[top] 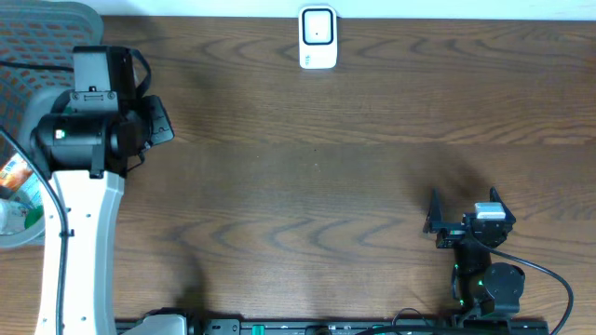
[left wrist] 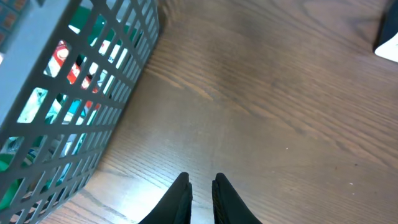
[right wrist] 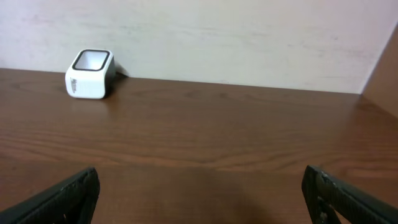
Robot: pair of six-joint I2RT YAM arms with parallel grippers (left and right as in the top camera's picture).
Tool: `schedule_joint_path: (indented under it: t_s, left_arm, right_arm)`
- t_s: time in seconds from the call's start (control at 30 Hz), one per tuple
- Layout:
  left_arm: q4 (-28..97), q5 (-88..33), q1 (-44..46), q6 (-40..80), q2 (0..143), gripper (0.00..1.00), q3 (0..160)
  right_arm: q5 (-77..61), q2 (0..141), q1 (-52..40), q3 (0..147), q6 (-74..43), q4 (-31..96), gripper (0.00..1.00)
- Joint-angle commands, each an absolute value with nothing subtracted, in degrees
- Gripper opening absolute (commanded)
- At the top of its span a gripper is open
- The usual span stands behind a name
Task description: Scan the item barcode
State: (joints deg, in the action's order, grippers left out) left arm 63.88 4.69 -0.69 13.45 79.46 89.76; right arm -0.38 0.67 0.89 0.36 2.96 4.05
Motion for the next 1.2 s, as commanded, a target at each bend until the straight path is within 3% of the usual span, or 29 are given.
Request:
schedule_joint_path:
  t_s: [0.0, 1.17]
  left_arm:
    - [63.81, 5.21, -0.93, 12.56, 80.77, 0.15, 90.8]
    - [62.87, 5.21, -0.93, 12.58, 83.02, 0.11, 90.83]
  right_arm:
    - [-0.08, 0.32, 0.71, 0.3, 2.83, 4.32, 0.99]
    - [-0.08, 0.32, 0.71, 0.3, 2.83, 4.29, 0.99]
